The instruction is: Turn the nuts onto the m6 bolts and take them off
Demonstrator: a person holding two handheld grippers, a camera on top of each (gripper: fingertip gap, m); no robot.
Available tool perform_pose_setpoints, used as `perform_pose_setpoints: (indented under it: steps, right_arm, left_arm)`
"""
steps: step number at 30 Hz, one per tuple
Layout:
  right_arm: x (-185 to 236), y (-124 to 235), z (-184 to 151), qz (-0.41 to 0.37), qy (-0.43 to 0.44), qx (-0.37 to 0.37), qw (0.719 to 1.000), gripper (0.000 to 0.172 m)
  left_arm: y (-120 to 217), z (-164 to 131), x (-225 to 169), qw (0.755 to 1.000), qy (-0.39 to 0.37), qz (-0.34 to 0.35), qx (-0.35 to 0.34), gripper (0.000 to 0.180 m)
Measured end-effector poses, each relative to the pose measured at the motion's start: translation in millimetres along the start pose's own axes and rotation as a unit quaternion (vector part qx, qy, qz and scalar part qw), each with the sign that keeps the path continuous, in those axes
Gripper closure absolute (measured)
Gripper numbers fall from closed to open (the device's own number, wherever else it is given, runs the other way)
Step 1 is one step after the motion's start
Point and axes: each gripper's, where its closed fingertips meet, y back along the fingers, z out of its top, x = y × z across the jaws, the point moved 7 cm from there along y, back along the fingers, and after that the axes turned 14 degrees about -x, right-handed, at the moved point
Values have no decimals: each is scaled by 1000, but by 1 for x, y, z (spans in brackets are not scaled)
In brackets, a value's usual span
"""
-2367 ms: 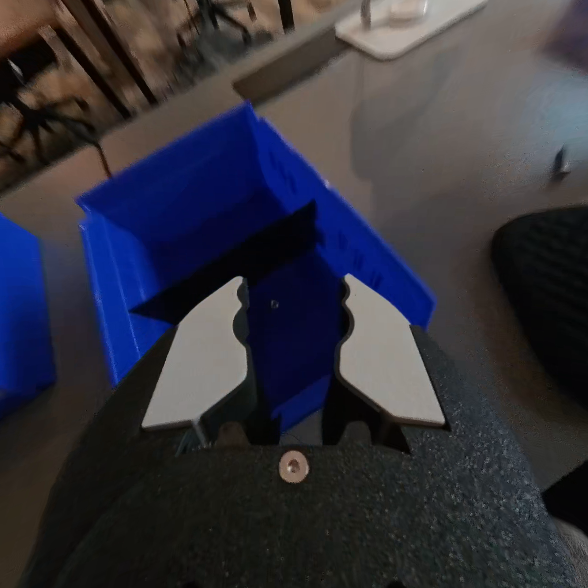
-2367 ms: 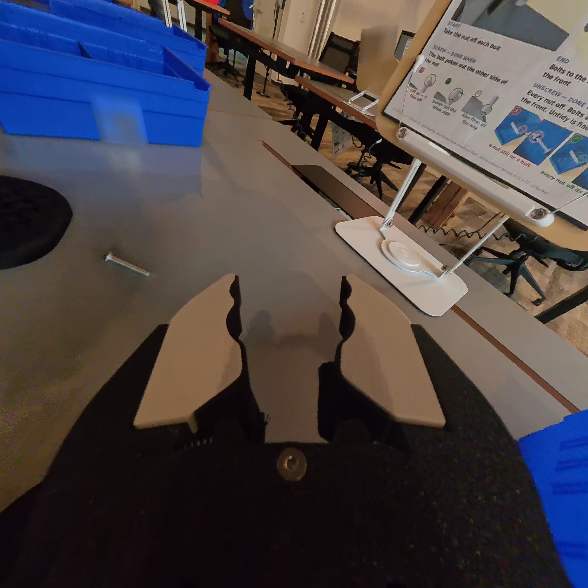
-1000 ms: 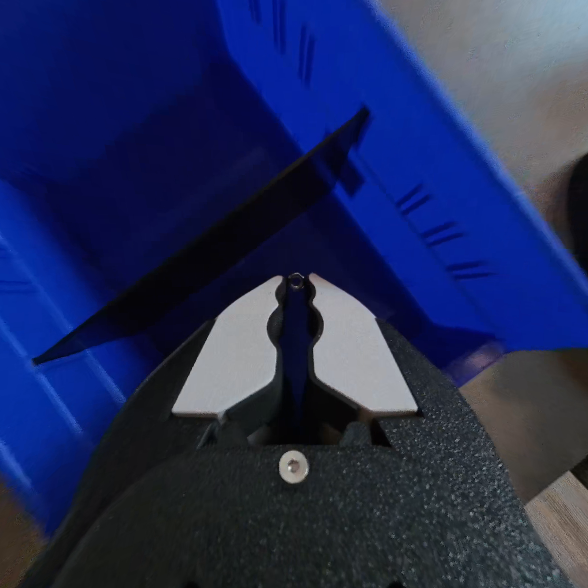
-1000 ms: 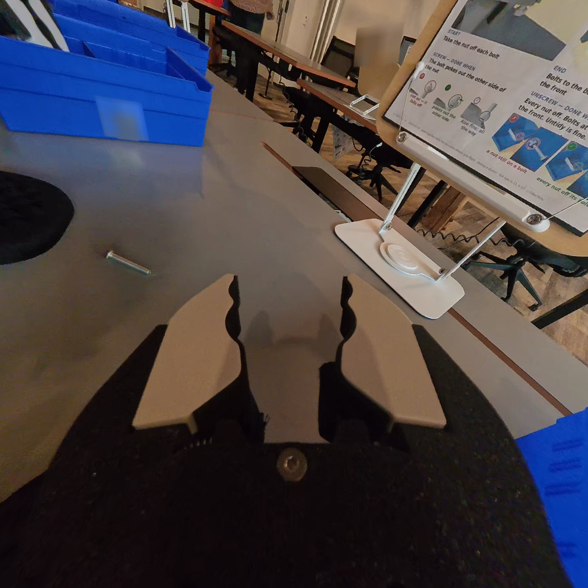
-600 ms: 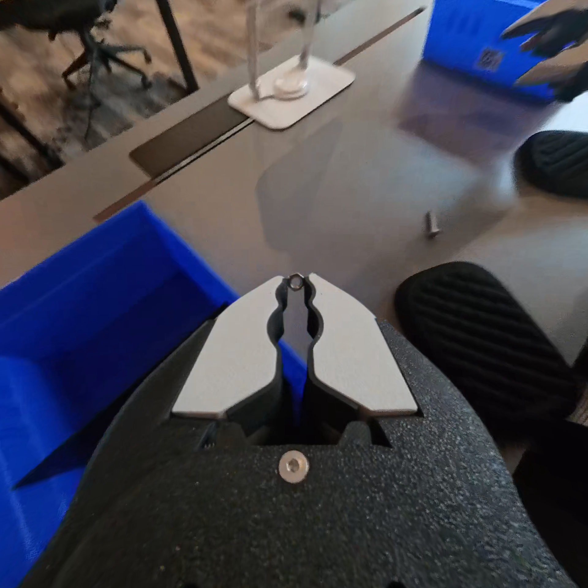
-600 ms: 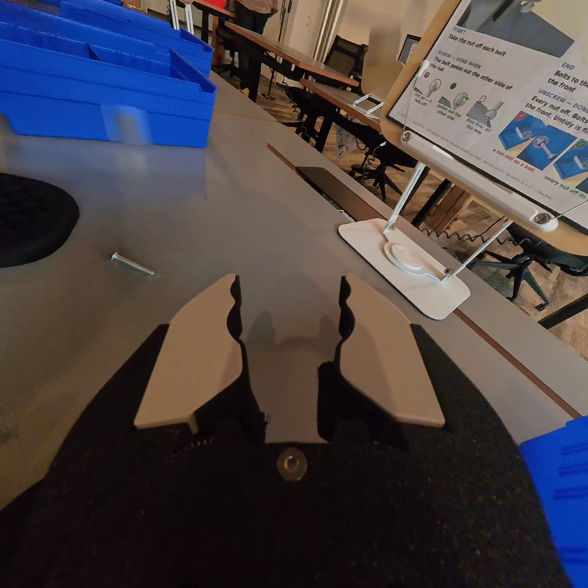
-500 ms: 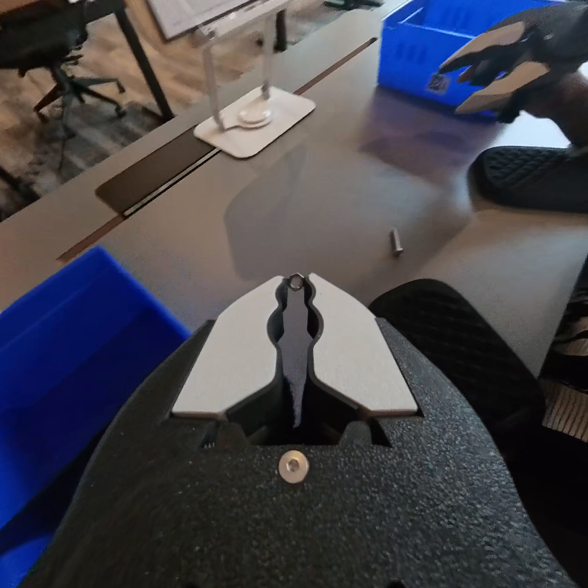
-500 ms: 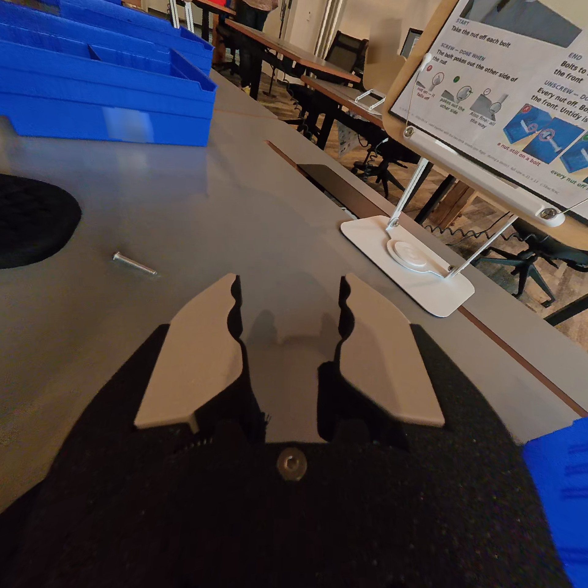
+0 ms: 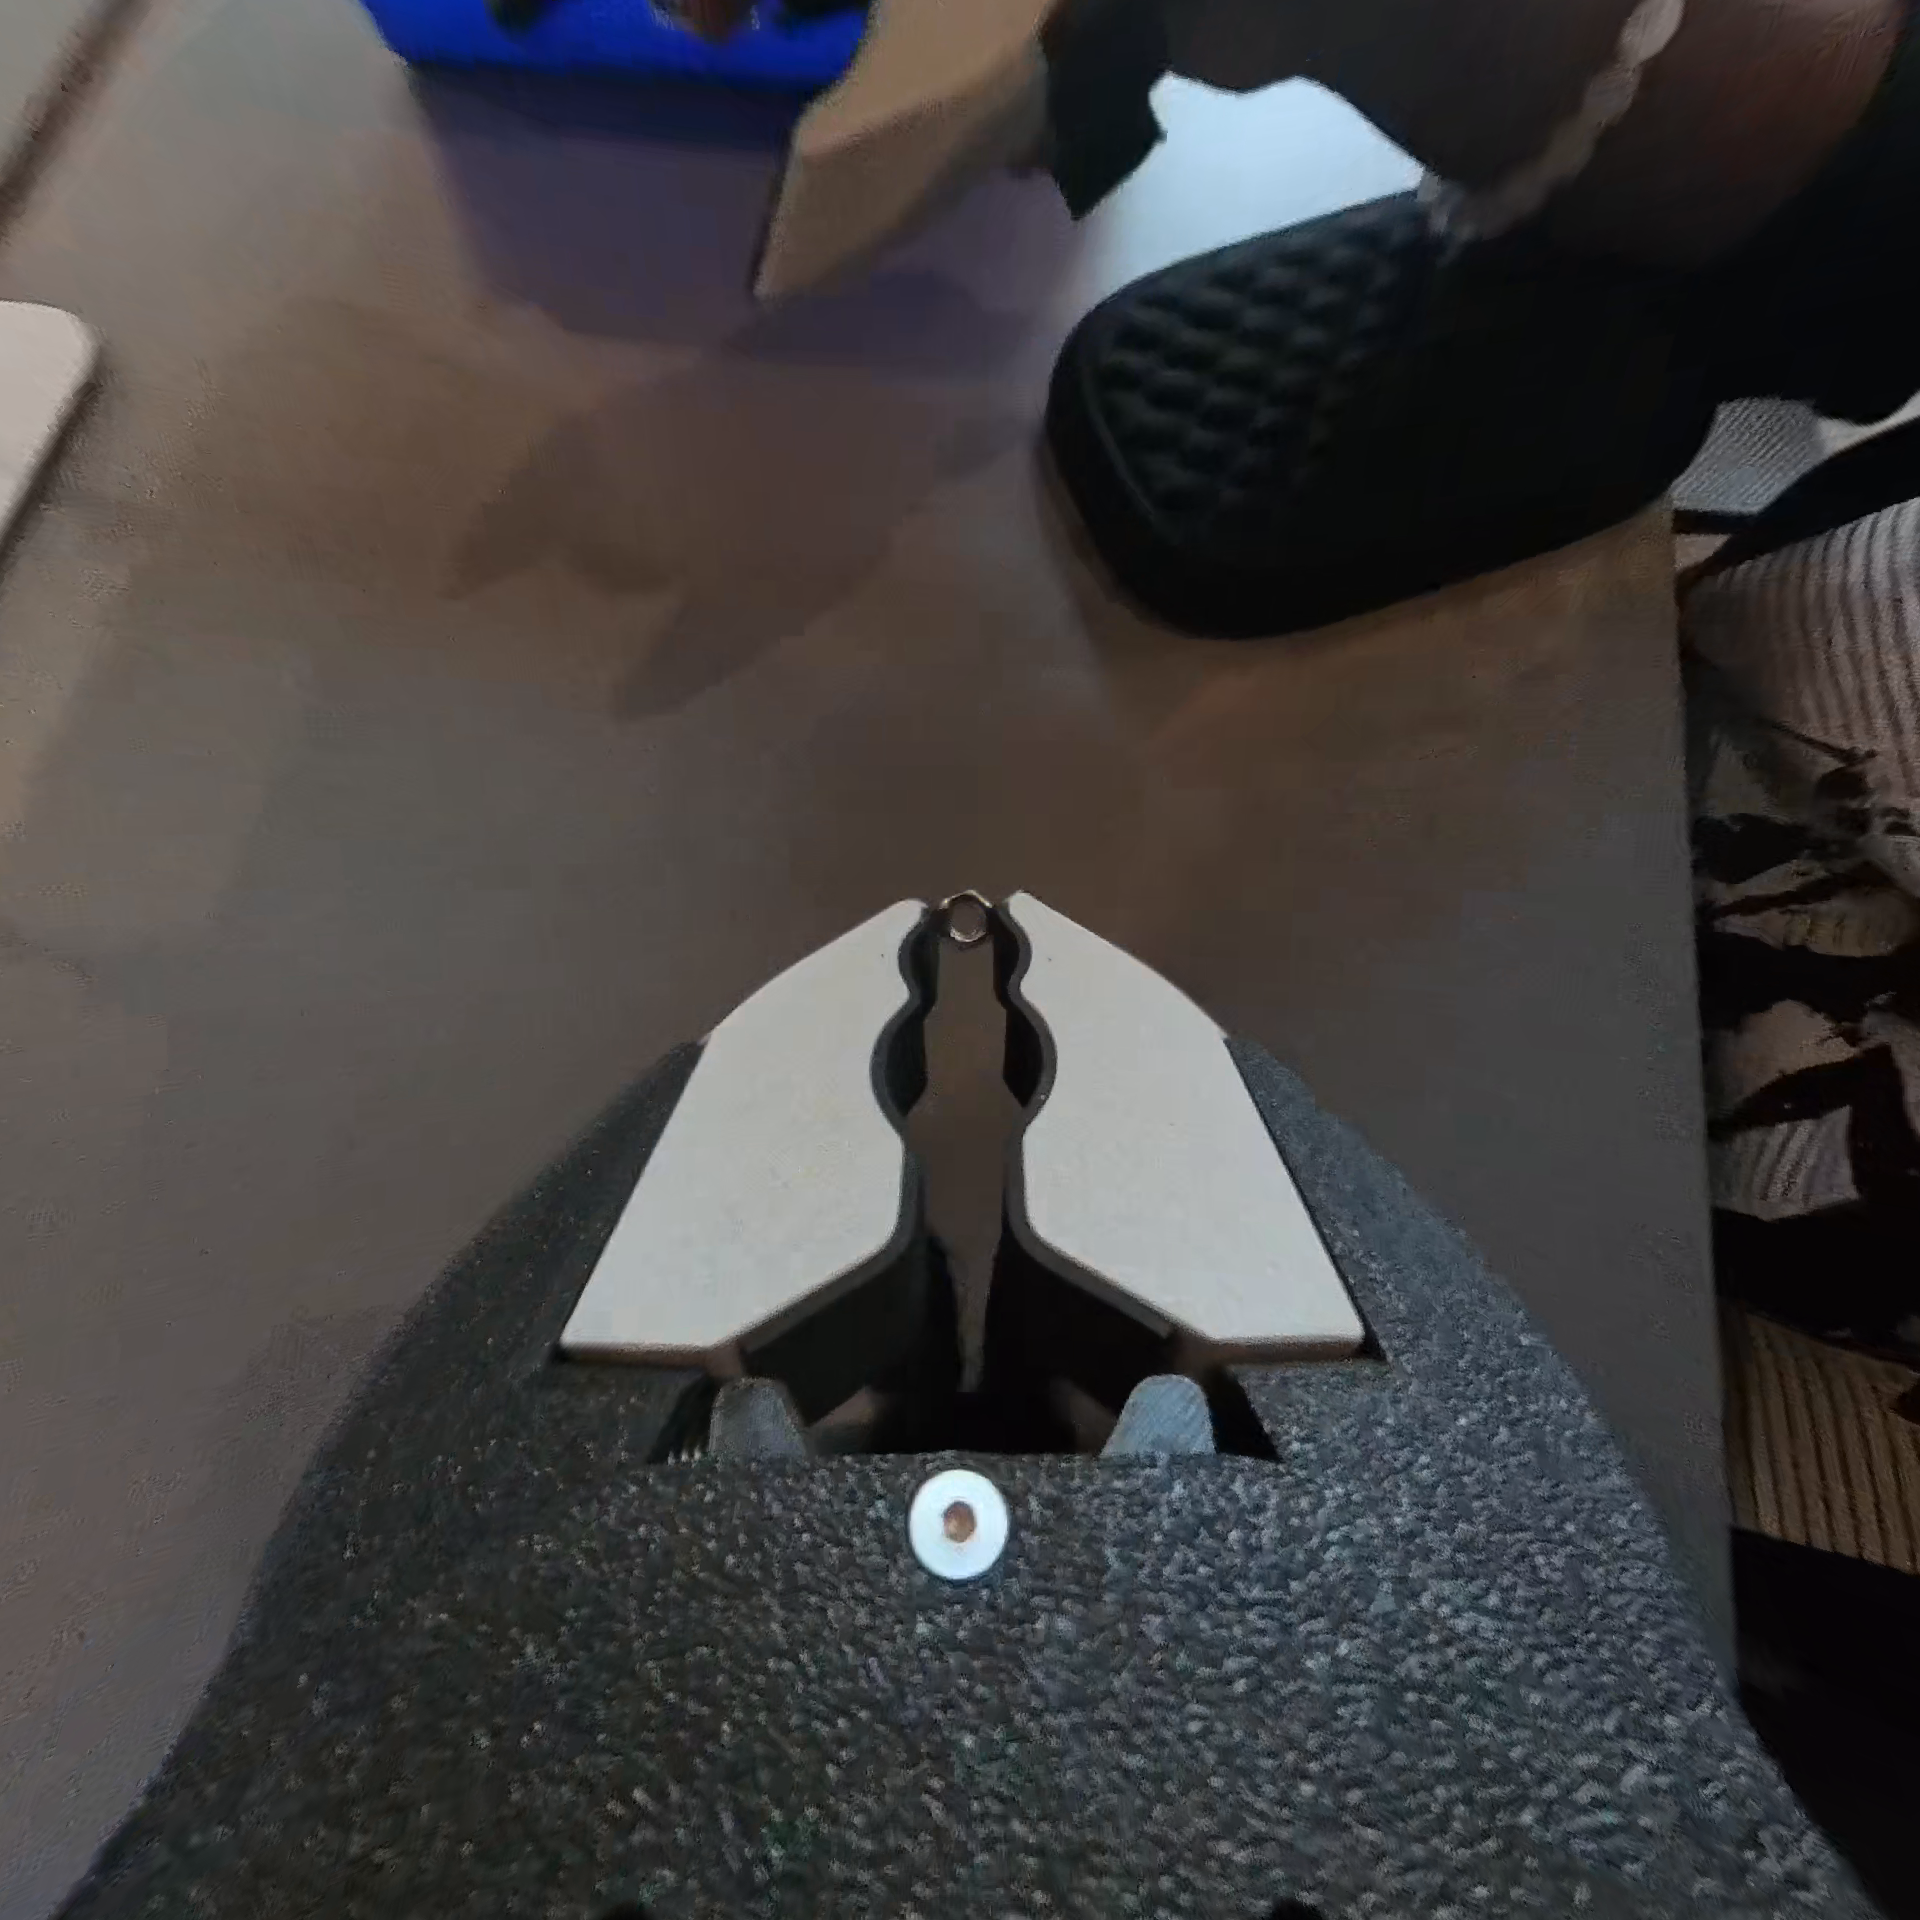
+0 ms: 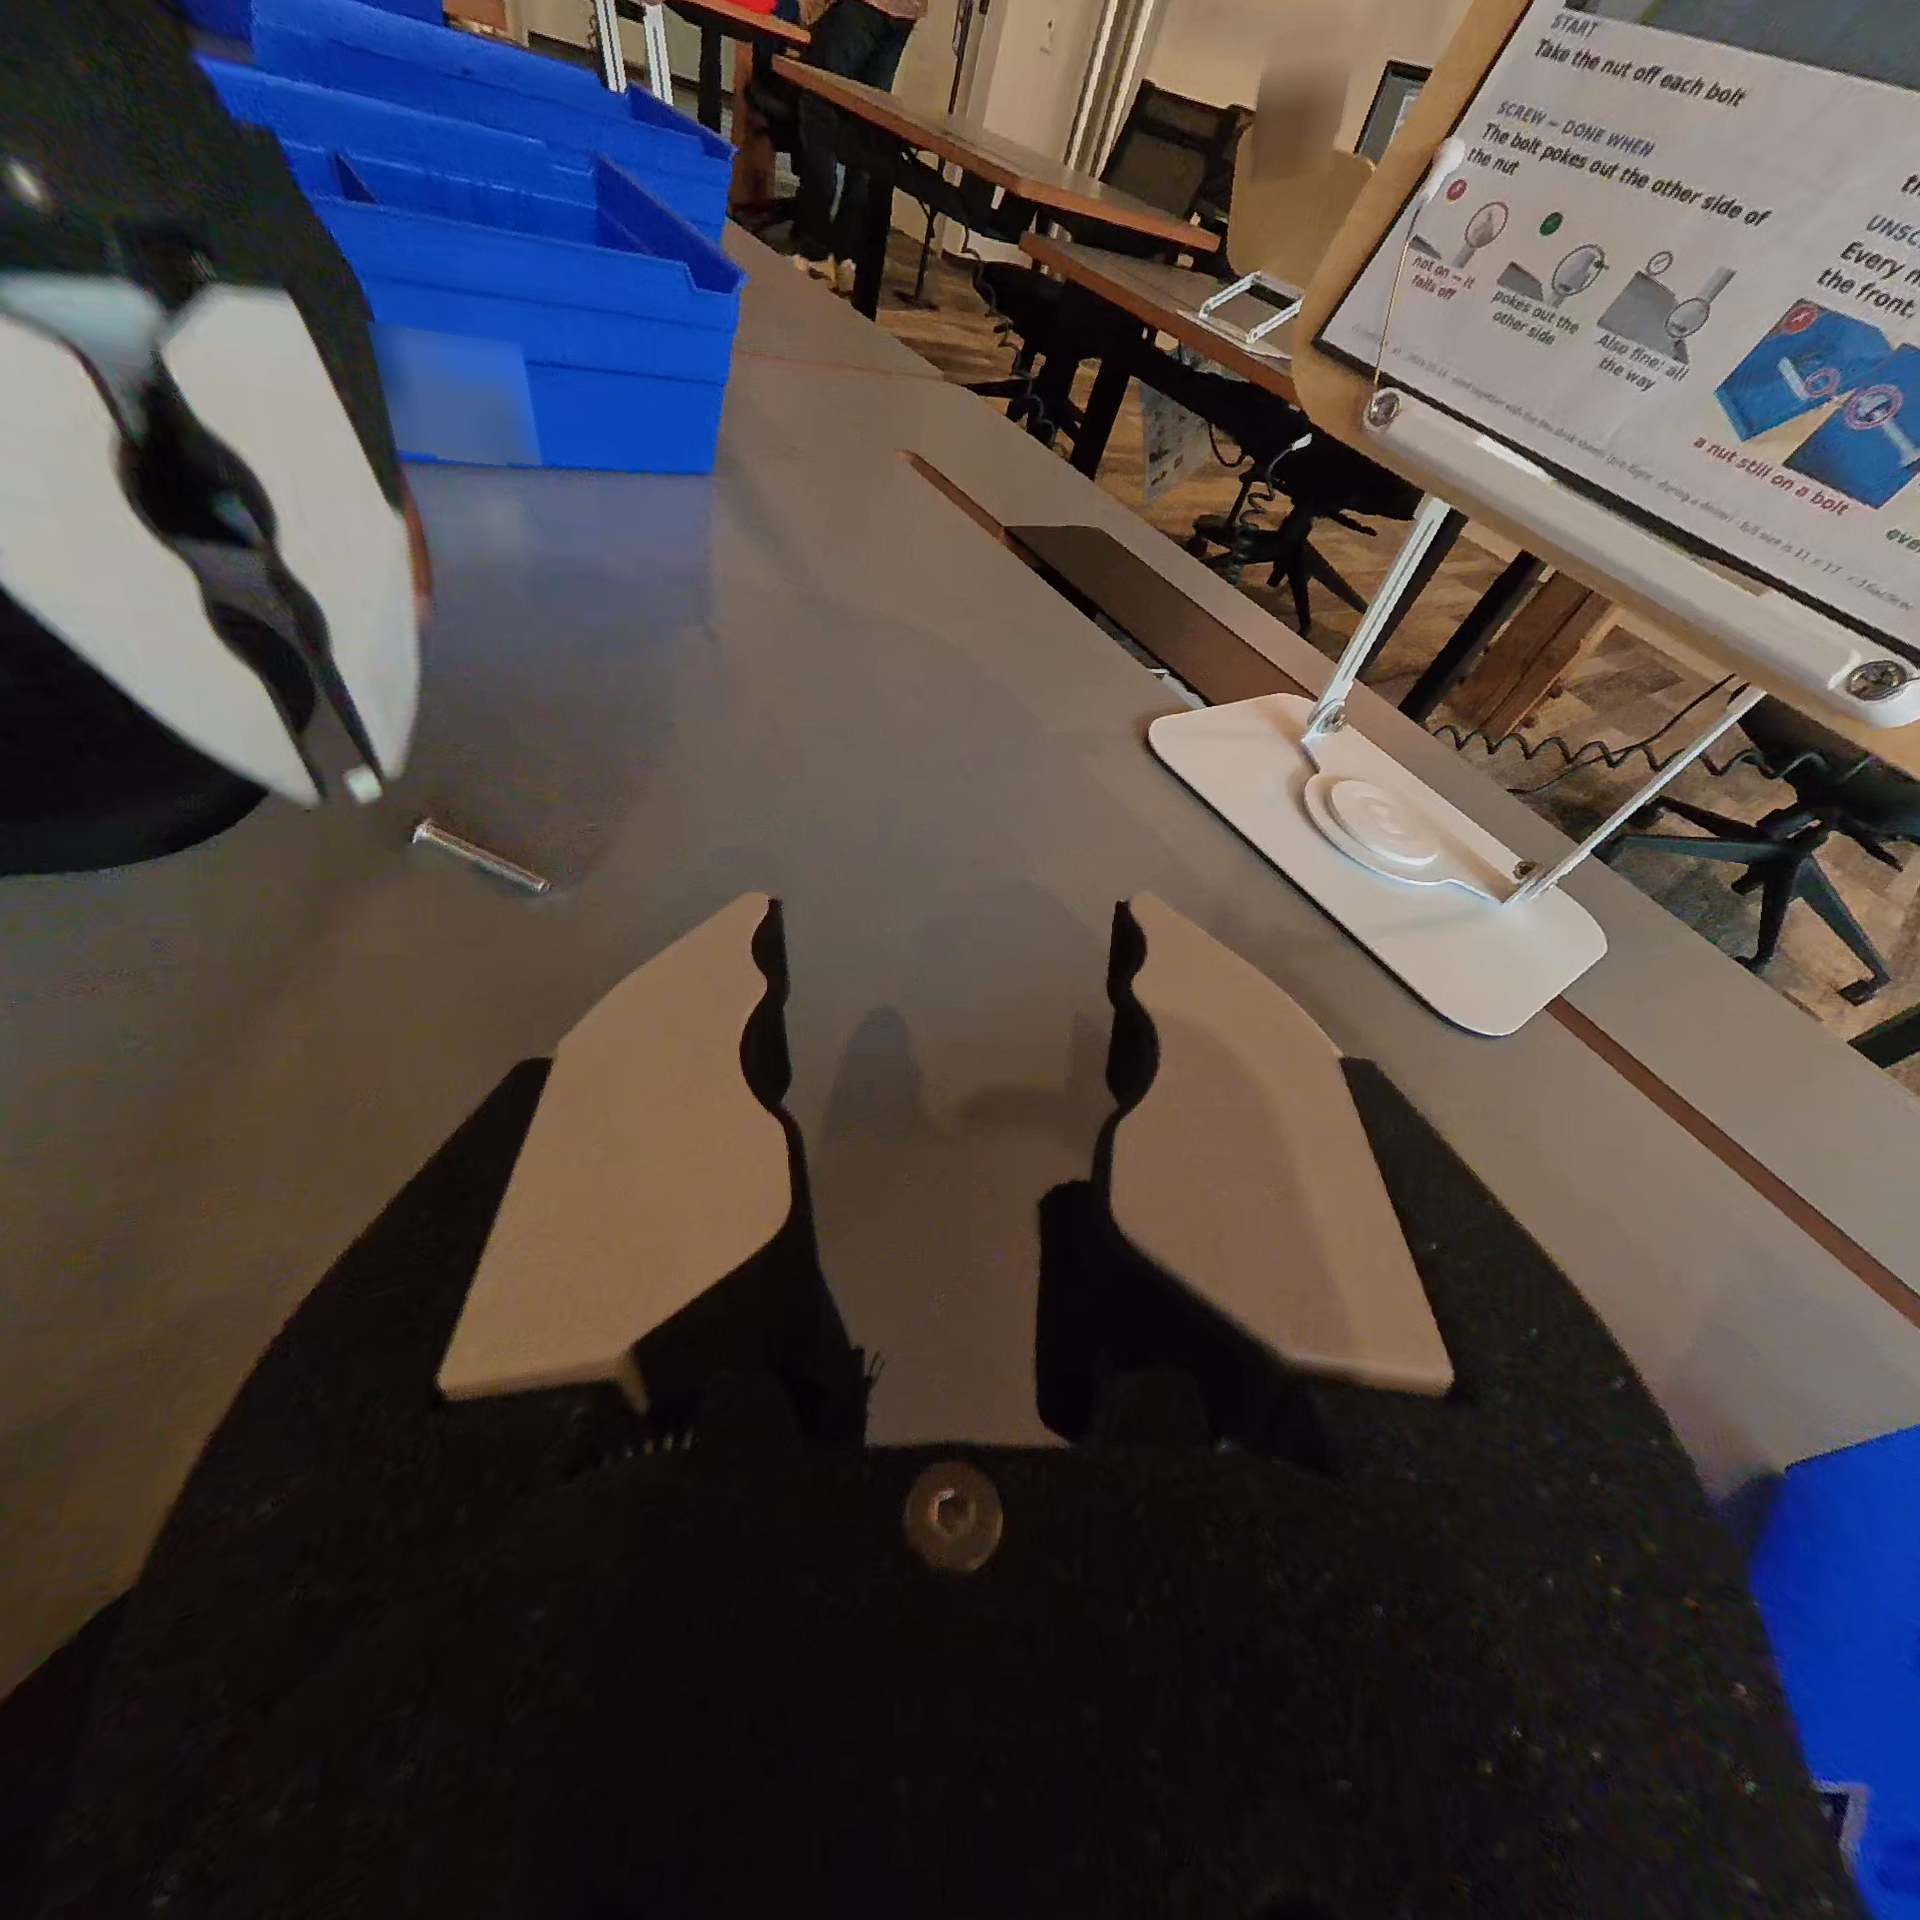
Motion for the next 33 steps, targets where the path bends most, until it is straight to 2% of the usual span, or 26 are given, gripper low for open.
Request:
perform_pose_setpoints:
  steps: [4, 11, 25, 30, 33]
  right_arm:
    - [-1, 2, 1, -1, -5, -3, 1000, 112]
    - [-3, 4, 2, -4, -8, -5, 1000, 112]
    - [-3, 5, 4, -4, -8, -8, 1000, 112]
    - [-4, 5, 4, -5, -7, -8, 1000, 112]
    - [-4, 6, 4, -6, -8, -8, 1000, 112]
  left_arm:
    - [-41, -4, 3, 998, -7, -30, 51, 171]
    - [-69, -12, 5, 991, -10, -35, 132, 170]
    - [-78, -21, 6, 984, -17, -25, 177, 169]
    - [-78, -21, 9, 985, -23, -15, 169, 149]
    - [-67, -18, 11, 988, -19, 3, 155, 142]
